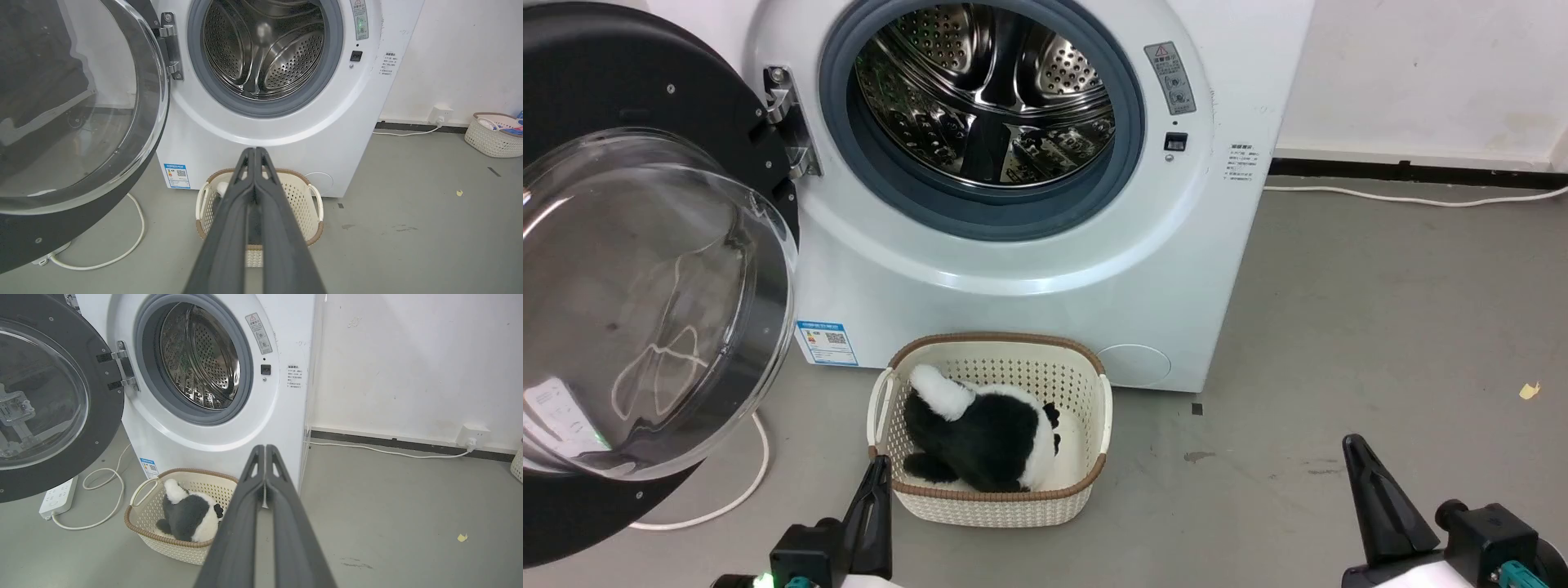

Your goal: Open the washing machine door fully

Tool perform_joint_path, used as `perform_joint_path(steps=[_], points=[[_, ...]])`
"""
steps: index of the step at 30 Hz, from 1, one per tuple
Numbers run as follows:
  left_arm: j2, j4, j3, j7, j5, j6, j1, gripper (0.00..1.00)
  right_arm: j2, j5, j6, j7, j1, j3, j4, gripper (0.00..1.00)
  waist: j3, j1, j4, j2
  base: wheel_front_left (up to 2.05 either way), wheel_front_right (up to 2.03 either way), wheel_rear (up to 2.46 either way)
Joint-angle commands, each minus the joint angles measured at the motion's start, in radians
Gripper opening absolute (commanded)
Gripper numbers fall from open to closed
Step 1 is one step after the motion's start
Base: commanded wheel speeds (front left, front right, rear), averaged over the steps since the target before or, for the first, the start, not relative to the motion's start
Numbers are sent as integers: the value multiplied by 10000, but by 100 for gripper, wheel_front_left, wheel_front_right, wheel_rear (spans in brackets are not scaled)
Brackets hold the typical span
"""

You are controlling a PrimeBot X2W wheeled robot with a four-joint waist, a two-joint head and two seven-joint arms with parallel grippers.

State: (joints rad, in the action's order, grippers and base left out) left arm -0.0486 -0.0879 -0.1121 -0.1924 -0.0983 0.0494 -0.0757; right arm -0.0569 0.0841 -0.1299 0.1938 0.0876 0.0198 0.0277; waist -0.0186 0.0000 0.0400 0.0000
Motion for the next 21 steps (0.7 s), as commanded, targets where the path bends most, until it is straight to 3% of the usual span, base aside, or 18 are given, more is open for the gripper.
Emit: perform_joint_path(steps=[1, 21], points=[[-4, 80, 63, 57, 62, -64, 192, 0, 18, -74, -2, -65, -158, -19, -46, 0, 3, 0, -6, 0, 0, 0, 0], [-7, 272, 317, 507, 283, -167, 328, 0, 29, -258, -4, -516, -331, -62, -101, 0, 47, 0, -100, 0, 0, 0, 0]])
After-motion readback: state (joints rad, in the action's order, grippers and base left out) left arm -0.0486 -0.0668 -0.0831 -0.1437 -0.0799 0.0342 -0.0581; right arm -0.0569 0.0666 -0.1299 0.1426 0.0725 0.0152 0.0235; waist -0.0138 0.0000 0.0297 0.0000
